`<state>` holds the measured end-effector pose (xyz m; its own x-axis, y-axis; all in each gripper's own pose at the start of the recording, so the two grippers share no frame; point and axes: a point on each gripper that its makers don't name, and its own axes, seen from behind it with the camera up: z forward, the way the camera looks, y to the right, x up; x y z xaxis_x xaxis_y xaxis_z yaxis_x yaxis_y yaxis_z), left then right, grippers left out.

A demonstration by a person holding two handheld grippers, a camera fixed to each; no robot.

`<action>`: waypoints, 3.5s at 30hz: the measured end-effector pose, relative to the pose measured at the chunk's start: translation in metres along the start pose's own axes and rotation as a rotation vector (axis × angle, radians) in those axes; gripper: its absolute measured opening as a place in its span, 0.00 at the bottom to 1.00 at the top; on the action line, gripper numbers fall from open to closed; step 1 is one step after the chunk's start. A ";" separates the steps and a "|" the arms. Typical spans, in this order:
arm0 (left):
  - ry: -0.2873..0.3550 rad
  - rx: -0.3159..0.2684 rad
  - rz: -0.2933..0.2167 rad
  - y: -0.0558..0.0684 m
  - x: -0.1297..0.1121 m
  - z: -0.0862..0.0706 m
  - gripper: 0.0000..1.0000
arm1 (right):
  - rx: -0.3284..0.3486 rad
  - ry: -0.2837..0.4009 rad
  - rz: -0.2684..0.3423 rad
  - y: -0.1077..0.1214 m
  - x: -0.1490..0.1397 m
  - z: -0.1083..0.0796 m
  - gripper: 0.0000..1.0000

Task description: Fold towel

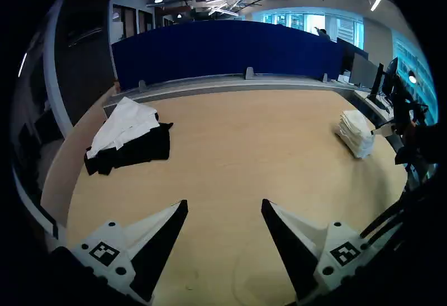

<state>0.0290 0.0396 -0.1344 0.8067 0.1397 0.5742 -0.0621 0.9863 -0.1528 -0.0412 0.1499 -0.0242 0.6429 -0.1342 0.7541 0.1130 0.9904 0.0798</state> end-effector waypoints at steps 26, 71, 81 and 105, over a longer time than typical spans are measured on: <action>-0.006 0.025 -0.010 -0.012 -0.009 -0.004 0.98 | 0.074 -0.061 -0.046 -0.046 -0.019 0.027 0.77; -0.020 0.067 -0.024 -0.024 -0.014 -0.006 0.98 | 0.086 0.038 -0.023 -0.031 0.072 0.064 0.81; -0.031 0.082 -0.025 -0.023 -0.020 -0.007 0.98 | 0.102 -0.005 -0.032 -0.038 0.059 0.085 0.81; -0.001 0.080 -0.050 -0.030 -0.010 -0.007 0.98 | 0.093 0.086 -0.013 -0.039 0.080 0.043 0.81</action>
<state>0.0269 0.0084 -0.1408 0.8093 0.0903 0.5804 -0.0685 0.9959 -0.0593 -0.0267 0.1017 0.0607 0.7051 -0.1458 0.6939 0.0536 0.9868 0.1528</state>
